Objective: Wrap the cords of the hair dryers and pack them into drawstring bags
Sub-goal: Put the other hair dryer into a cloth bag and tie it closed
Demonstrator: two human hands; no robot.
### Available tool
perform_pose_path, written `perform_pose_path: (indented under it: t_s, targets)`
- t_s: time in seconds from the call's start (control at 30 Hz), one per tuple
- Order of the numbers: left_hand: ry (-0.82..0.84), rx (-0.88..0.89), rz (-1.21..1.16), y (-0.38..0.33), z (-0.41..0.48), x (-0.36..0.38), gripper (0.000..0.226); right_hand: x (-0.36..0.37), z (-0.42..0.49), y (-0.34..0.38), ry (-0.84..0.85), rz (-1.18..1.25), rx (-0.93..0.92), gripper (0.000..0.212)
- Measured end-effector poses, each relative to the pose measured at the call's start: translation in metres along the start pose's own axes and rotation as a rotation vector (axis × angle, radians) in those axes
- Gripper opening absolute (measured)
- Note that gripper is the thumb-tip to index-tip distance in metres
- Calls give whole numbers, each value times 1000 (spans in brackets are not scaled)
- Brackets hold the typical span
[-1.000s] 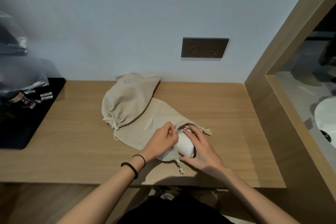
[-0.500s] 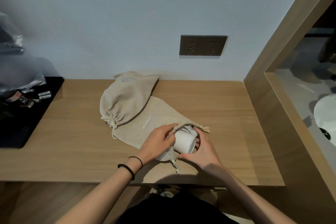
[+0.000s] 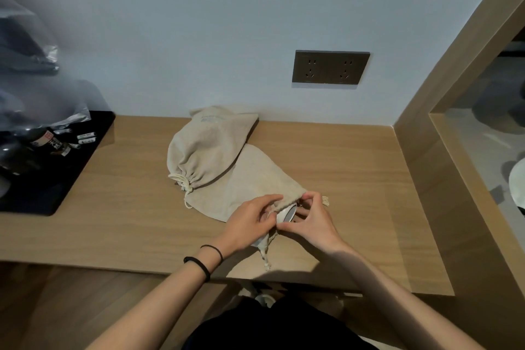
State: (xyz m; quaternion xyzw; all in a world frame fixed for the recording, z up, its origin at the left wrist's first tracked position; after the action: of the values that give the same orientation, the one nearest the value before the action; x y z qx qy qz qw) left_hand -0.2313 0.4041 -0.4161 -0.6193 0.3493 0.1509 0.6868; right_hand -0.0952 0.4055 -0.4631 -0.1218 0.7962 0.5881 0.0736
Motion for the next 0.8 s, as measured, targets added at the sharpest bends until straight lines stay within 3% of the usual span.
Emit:
perform_pose_path:
  t_s: [0.13, 0.2, 0.27, 0.33, 0.47, 0.57, 0.8]
  targets:
    - [0, -121, -24, 24, -18, 8, 60, -33, 8, 9, -105, -406, -136, 88]
    - [-49, -150, 29, 28, -25, 10, 55, -29, 18, 7, 25, -446, -148, 97]
    - [-65, -170, 84, 33, -31, 15, 49, -17, 27, 1, 192, -438, -140, 91]
    - [-50, -197, 114, 41, -35, 22, 46, -13, 32, -4, 242, -463, -136, 81]
    - [20, -176, 181, 50, -36, 37, 43, -19, 38, 0, 92, -511, -195, 39]
    - [-37, -175, 118, 47, -33, 36, 34, -22, 34, 3, 26, -429, -214, 11]
    - [-41, -108, 58, 27, -9, 37, 27, -63, 17, -16, -147, -299, -110, 12]
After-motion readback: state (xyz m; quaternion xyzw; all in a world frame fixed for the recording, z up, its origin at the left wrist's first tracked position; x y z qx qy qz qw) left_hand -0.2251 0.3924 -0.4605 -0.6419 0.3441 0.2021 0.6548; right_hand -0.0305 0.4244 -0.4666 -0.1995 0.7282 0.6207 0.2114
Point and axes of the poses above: each hand's wrist, its own z-axis towards the middle knuckle, its own x-axis out of the palm, y = z × x, the point moved 10 cm from there along z, towards the middle knuckle, and after that the axes turned 3 degrees about -y, right-handed, at the moved point
